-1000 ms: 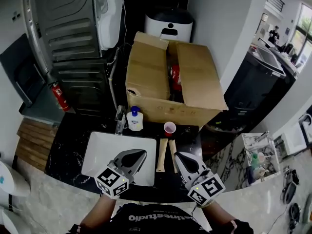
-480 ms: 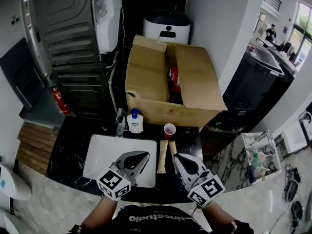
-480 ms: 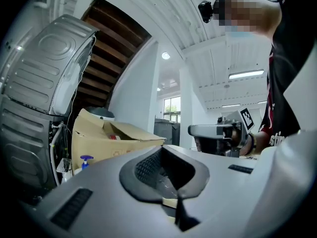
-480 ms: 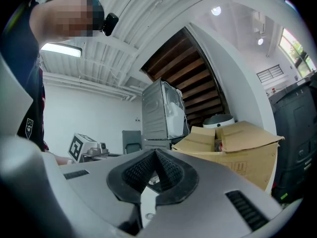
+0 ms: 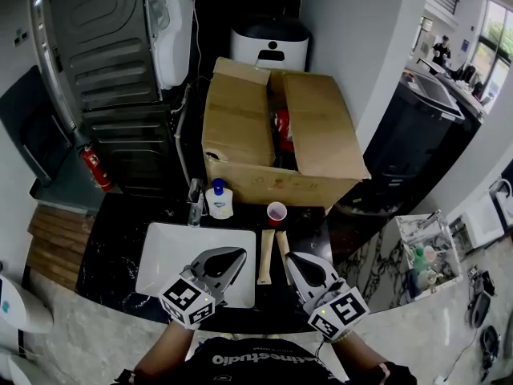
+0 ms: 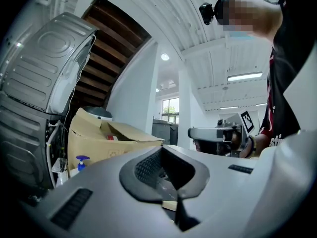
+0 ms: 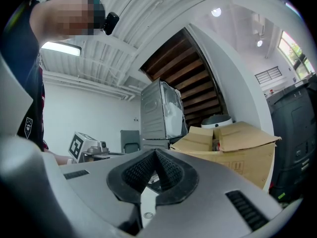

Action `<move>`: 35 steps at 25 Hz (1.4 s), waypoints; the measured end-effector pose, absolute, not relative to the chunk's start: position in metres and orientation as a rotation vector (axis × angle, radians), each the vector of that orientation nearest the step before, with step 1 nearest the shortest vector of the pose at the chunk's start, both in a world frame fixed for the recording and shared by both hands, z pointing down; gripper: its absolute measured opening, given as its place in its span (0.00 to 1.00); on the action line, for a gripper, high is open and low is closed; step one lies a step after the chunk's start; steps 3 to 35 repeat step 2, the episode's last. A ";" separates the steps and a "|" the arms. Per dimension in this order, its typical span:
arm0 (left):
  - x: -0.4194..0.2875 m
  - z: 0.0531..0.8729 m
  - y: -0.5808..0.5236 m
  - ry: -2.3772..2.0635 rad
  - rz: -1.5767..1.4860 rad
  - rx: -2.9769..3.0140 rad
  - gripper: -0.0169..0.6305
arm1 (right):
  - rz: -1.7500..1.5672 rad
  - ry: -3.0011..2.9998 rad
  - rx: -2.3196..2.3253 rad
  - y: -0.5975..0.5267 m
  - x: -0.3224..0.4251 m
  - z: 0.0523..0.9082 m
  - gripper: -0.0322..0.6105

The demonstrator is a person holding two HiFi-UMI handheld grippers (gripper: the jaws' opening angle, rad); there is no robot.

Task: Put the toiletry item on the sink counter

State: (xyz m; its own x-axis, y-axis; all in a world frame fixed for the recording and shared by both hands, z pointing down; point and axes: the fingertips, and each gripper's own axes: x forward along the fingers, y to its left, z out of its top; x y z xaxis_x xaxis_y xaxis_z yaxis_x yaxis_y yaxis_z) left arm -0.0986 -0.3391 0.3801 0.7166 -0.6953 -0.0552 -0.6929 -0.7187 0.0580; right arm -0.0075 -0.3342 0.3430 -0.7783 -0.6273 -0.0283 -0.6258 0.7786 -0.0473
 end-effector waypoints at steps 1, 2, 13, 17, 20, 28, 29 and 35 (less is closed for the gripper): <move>-0.098 0.381 -0.340 -1.160 -0.118 2.876 0.05 | -0.057 2.924 -1.032 -0.335 -0.007 0.344 0.11; -0.098 0.381 -0.341 -1.155 -0.122 2.872 0.05 | -0.058 2.925 -1.033 -0.335 -0.007 0.345 0.11; -0.098 0.381 -0.341 -1.155 -0.122 2.872 0.05 | -0.058 2.925 -1.033 -0.335 -0.007 0.345 0.11; -0.098 0.381 -0.341 -1.155 -0.122 2.872 0.05 | -0.058 2.925 -1.033 -0.335 -0.007 0.345 0.11; -0.098 0.381 -0.341 -1.155 -0.122 2.872 0.05 | -0.058 2.925 -1.033 -0.335 -0.007 0.345 0.11; -0.098 0.381 -0.341 -1.155 -0.122 2.872 0.05 | -0.058 2.925 -1.033 -0.335 -0.007 0.345 0.11; -0.098 0.381 -0.341 -1.155 -0.122 2.872 0.05 | -0.058 2.925 -1.033 -0.335 -0.007 0.345 0.11; -0.098 0.381 -0.341 -1.155 -0.122 2.872 0.05 | -0.058 2.925 -1.033 -0.335 -0.007 0.345 0.11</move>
